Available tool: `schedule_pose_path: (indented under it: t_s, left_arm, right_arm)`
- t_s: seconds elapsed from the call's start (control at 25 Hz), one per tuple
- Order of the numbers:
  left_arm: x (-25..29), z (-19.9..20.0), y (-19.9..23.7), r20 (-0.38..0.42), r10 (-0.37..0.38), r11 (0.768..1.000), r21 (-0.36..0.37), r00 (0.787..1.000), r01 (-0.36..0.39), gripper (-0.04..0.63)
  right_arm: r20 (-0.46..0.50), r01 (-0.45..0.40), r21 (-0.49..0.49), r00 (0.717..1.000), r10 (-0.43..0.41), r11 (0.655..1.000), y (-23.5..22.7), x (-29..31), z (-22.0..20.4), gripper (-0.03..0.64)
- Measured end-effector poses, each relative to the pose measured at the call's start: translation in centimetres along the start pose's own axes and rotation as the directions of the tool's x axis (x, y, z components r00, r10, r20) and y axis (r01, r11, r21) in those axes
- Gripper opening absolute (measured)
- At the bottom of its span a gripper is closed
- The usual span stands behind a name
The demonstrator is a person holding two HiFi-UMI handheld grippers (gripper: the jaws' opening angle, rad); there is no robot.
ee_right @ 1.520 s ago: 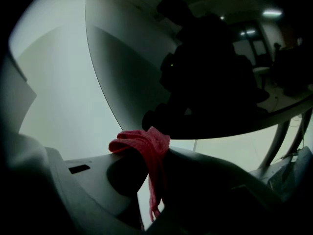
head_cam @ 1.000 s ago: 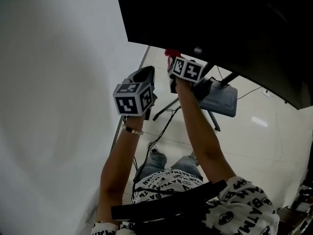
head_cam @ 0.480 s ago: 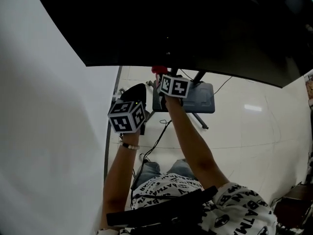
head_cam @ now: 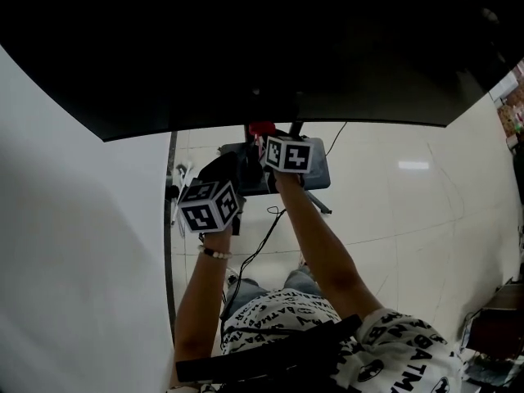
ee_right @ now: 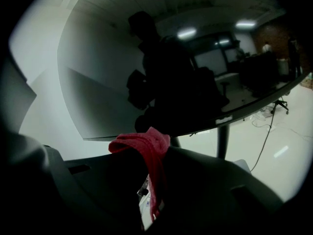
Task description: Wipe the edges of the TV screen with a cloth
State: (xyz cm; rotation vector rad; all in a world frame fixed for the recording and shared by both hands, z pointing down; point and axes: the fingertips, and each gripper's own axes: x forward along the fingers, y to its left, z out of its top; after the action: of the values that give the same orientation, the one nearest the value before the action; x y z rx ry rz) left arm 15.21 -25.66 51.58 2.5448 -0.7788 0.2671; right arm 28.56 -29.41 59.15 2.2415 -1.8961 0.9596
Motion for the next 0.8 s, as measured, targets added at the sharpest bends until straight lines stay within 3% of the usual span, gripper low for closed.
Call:
schedule_pose_path:
  t_s: [0.4,0.8]
  left_arm:
    - [5.3,-2.4,-8.3,-0.039,-0.059,0.998,0.028,0.998,0.060,-0.002]
    - [9.5,-3.8,-16.9,-0.026,-0.075,0.996,0.055,0.997,0.076,-0.002]
  right_arm:
    - [0.028,0.053,0.027,0.998,-0.053,0.998,-10.4,-4.8,1.5,0.075]
    - [-0.004,0.041,-0.041,0.999,-0.042,0.998,-18.6,-9.1,2.9,0.075]
